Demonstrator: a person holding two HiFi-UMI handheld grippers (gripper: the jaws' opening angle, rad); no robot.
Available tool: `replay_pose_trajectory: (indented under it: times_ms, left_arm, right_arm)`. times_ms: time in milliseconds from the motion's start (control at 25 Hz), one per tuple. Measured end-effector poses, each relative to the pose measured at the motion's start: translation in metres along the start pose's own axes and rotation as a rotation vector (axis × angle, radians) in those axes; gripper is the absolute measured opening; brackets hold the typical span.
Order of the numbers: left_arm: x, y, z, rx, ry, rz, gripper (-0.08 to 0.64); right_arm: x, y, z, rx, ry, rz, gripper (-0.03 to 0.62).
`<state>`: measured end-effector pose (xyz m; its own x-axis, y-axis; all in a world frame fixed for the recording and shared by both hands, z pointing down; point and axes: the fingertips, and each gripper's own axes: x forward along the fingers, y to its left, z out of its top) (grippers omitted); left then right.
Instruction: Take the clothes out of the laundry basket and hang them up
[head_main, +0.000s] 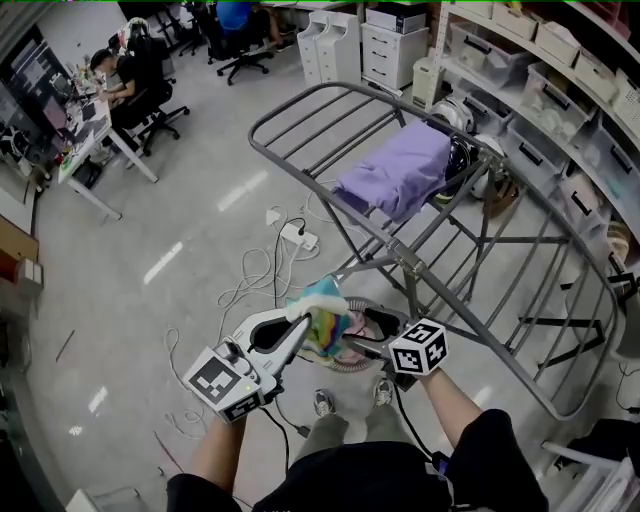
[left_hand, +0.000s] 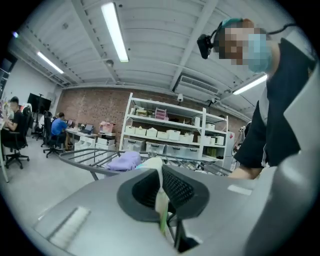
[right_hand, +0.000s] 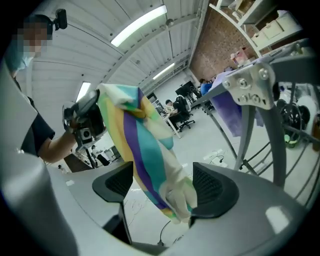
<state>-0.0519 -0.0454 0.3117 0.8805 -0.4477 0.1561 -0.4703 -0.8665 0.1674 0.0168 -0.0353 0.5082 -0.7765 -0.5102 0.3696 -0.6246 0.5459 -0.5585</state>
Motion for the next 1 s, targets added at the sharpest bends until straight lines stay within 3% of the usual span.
replay_pose_trajectory:
  times_ms: [200,240,360,520,680,920,960,1000]
  left_arm:
    - [-0.015,-0.001,0.03,0.021,-0.074,0.018,0.009]
    - [-0.017,0.001,0.032,0.025,-0.08,0.036,0.009]
    - [-0.02,0.012,0.013,0.05,-0.022,0.126,0.009]
    - [-0.02,0.026,-0.028,0.039,0.053,0.241,0.01]
    - [-0.025,0.033,-0.074,0.002,0.142,0.301,0.011]
    - [-0.034,0.019,-0.137,-0.068,0.319,0.268,0.014]
    - [-0.036,0.016,-0.146,-0.083,0.363,0.25,0.036]
    - [-0.038,0.013,-0.154,-0.093,0.405,0.234,0.101]
  right_arm:
    - [0.019,0.013,0.005,-0.038,0.008,0.097,0.361]
    - [0.019,0.015,0.008,-0.058,0.004,0.098,0.31]
    - [0.013,0.017,0.022,-0.145,-0.04,0.031,0.077]
    - [0.001,0.025,0.039,-0.264,-0.087,-0.054,0.055]
    - [-0.012,0.042,0.056,-0.384,-0.128,-0.104,0.048]
    - [-0.033,0.074,0.081,-0.575,-0.147,-0.106,0.044]
    - [-0.036,0.081,0.085,-0.603,-0.148,-0.097,0.043]
    - [-0.039,0.088,0.089,-0.629,-0.15,-0.085,0.043]
